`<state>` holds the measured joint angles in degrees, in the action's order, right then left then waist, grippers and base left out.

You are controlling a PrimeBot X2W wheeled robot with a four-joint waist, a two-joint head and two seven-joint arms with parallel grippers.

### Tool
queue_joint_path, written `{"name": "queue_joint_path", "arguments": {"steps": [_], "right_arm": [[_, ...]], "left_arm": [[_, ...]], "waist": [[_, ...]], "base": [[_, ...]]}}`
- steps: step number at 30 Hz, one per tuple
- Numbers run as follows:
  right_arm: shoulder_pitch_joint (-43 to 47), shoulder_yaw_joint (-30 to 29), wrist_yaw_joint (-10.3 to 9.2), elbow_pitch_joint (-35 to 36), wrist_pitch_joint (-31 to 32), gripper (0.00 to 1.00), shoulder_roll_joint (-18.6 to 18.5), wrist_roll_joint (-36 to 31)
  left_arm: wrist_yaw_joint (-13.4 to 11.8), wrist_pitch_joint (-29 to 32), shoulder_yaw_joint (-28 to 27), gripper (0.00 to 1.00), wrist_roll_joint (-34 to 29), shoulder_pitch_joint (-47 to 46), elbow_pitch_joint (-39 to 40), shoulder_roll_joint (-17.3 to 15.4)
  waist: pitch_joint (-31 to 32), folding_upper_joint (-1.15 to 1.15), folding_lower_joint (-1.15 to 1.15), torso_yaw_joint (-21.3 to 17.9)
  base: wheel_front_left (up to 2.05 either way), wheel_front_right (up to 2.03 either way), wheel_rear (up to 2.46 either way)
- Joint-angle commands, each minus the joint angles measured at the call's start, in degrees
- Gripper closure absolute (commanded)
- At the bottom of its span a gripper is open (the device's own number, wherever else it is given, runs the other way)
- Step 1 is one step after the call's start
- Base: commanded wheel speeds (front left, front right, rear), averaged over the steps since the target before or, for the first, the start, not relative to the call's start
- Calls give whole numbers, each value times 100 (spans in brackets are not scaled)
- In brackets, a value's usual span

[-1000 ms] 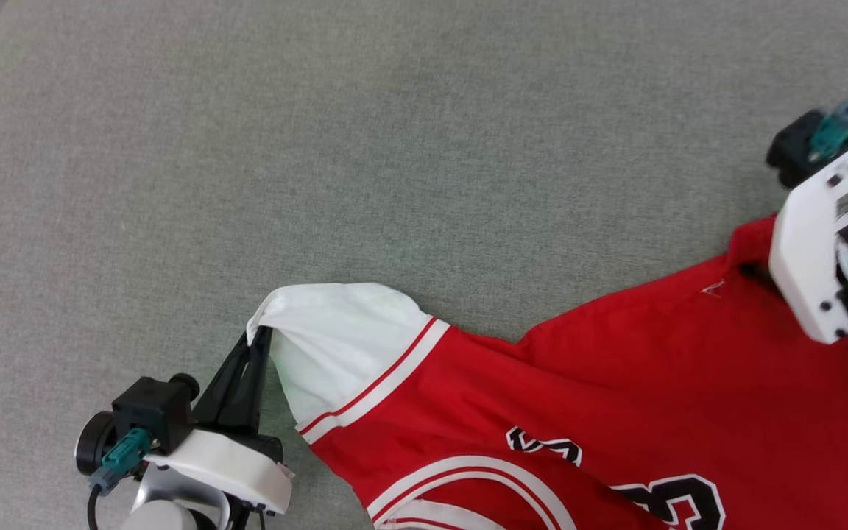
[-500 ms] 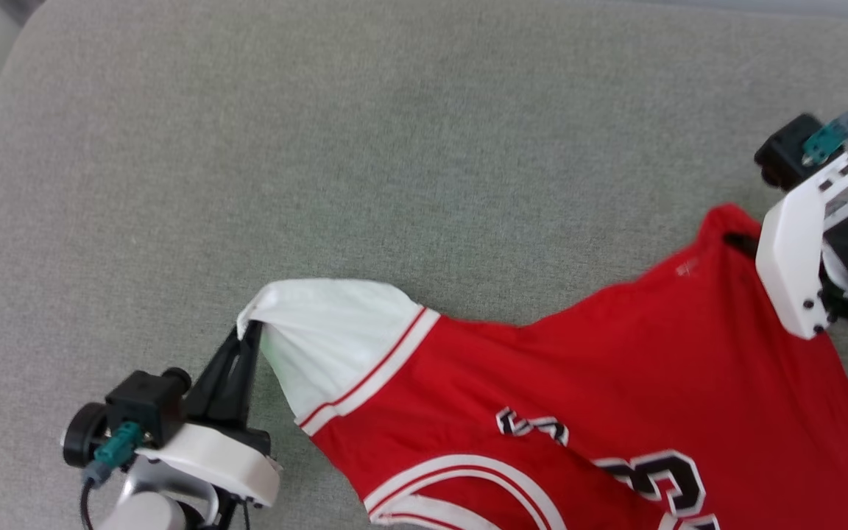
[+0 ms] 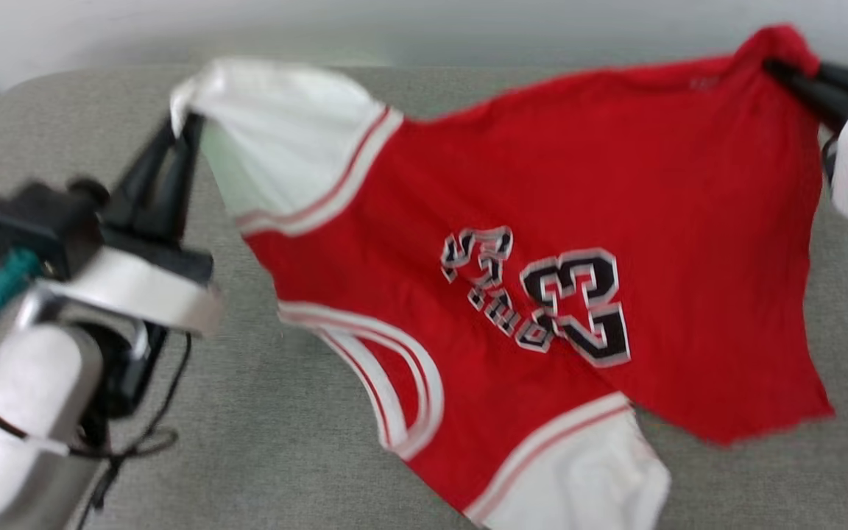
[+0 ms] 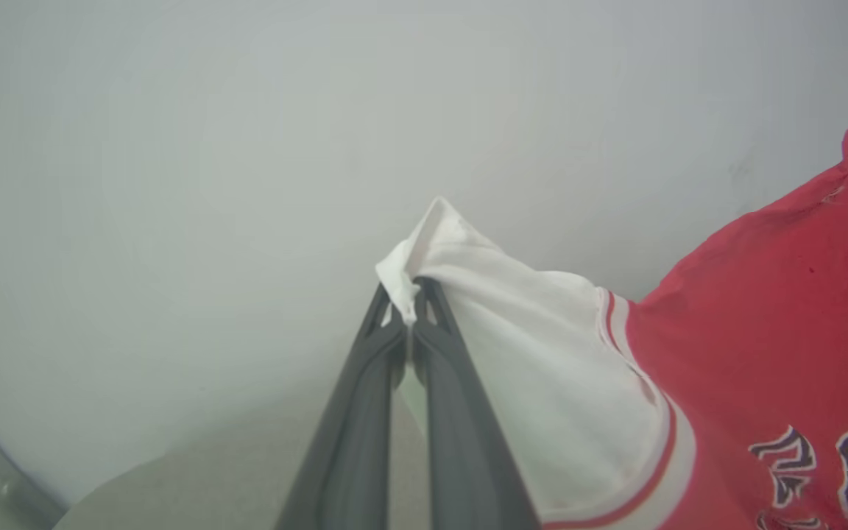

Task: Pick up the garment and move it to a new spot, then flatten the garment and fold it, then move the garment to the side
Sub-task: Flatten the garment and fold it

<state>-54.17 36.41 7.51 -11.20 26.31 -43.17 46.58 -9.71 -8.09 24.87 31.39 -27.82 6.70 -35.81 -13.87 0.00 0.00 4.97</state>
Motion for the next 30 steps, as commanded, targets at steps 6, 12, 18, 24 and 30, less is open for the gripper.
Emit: {"name": "queue_joint_path", "arguments": {"steps": [6,12,18,24,30], "right_arm": [[-754,-703,-4,-176,-455,100,368,-469],[-1495,-1283,-5,-486,-717,100,805,-1145],[-2404,-1584,-4,-855,-695,100,1114,-1667],[-3887,-1614,-4,-1431,-688,100,1246,-2229],[-4516,-1528,-4,-1815,-889,100,1317,-2356]], "left_arm": [[250,422,-130,100,-220,-1727,-38,-40],[514,664,-126,100,-314,-3302,-405,187],[853,782,-27,100,-417,-4744,-1163,429],[1219,607,-39,100,-571,-6694,-2404,779],[1414,407,74,100,-715,-7541,-3129,895]], "waist": [[-385,0,0,-220],[-709,0,0,-307],[-1059,0,0,-324],[-1537,0,0,-294],[-1727,0,0,-310]], "base": [[0,0,0],[0,0,0],[0,0,0],[0,0,0],[0,0,0]]}}
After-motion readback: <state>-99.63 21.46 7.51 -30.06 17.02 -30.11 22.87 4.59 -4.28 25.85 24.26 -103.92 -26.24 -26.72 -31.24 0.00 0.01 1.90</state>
